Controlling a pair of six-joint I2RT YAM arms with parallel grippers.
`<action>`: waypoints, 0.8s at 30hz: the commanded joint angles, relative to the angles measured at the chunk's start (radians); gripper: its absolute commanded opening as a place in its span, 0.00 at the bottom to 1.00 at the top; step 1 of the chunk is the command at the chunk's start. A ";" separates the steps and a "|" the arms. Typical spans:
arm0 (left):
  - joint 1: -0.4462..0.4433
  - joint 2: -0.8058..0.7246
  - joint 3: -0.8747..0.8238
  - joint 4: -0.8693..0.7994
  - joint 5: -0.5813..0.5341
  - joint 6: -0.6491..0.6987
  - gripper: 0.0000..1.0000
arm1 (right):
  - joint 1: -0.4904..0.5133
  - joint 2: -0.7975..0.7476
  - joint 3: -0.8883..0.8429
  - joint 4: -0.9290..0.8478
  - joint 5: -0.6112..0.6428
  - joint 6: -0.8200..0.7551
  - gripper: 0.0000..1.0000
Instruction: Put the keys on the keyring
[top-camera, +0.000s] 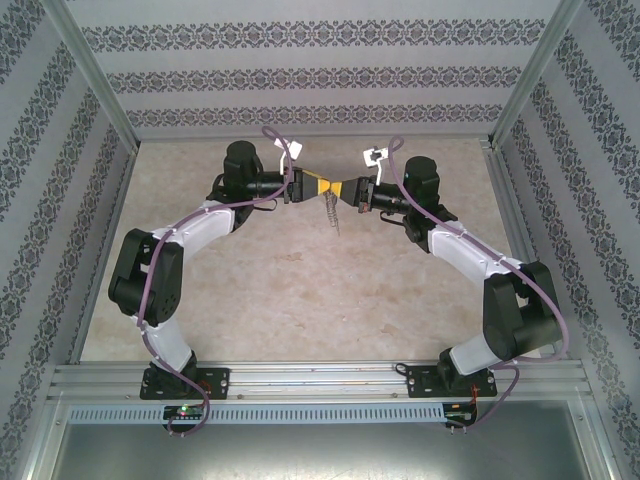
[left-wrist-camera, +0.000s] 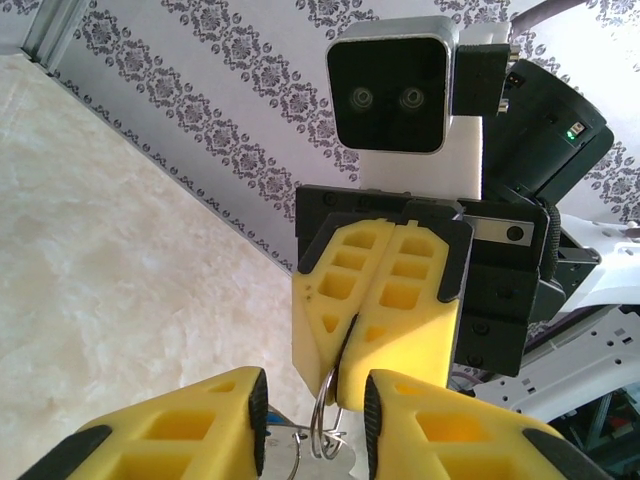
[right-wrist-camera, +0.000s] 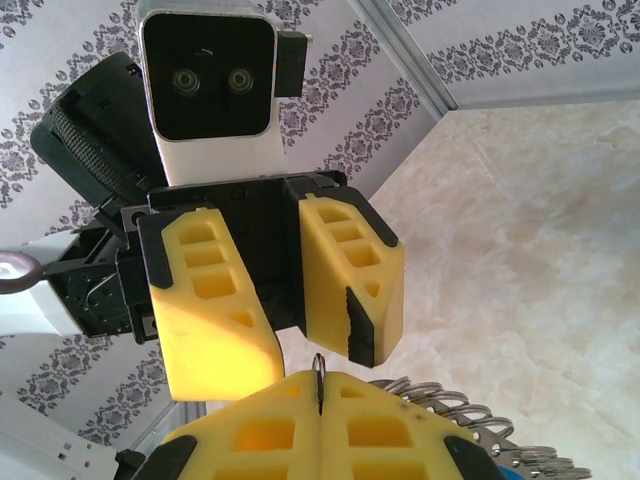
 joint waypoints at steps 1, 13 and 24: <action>-0.013 0.014 0.036 -0.003 0.025 0.028 0.31 | -0.007 0.008 0.022 0.043 -0.021 -0.018 0.00; -0.017 0.011 0.020 0.014 0.053 0.023 0.25 | -0.012 0.008 0.017 0.040 0.004 -0.018 0.00; -0.018 0.011 0.010 0.053 0.071 0.002 0.04 | -0.021 0.009 0.012 0.045 0.013 -0.007 0.00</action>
